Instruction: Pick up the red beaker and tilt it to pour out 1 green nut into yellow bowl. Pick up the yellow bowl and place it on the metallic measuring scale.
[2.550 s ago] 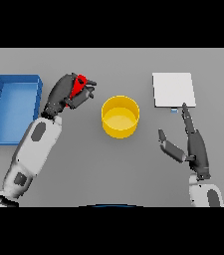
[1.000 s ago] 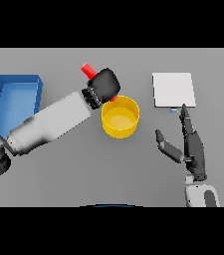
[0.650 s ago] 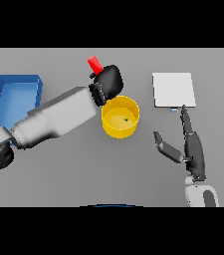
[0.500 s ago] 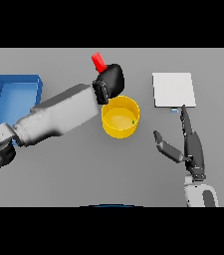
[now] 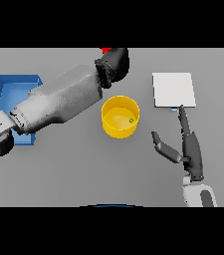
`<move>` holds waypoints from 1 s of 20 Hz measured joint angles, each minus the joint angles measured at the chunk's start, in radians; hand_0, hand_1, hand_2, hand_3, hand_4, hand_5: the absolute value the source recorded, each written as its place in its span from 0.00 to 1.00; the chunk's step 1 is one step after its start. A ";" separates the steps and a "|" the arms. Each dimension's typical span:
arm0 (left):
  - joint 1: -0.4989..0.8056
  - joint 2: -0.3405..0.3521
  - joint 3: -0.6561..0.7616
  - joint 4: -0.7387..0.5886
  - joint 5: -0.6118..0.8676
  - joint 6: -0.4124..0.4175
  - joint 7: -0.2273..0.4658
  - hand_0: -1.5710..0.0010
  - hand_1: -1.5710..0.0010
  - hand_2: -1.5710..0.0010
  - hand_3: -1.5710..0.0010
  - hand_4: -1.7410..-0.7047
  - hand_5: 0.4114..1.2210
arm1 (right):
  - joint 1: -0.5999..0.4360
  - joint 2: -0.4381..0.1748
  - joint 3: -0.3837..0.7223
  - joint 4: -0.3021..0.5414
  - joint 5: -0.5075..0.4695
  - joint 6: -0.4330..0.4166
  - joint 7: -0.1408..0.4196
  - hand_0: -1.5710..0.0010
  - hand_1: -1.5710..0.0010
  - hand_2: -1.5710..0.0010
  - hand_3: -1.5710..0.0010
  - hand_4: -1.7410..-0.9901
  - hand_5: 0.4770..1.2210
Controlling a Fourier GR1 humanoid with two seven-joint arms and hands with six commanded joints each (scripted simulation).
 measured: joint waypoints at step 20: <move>0.077 0.375 0.681 0.295 0.817 0.285 0.259 0.00 0.00 0.00 0.10 0.00 1.00 | -0.053 -0.035 -0.034 0.042 -0.076 0.053 -0.047 1.00 1.00 1.00 1.00 0.70 0.16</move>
